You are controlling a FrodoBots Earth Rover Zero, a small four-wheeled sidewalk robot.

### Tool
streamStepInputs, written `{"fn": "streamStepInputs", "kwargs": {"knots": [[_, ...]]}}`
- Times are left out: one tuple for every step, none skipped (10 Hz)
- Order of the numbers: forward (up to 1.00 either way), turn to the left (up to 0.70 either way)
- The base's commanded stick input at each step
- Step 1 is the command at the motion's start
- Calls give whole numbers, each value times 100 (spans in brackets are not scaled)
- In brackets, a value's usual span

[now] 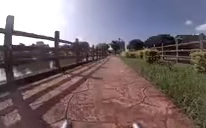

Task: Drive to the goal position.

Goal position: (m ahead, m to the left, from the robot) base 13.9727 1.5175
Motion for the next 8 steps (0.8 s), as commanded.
{"fn": "streamStepInputs", "kwargs": {"knots": [[50,0],[50,0],[50,0],[50,0],[50,0],[50,0],[50,0],[50,0]]}}
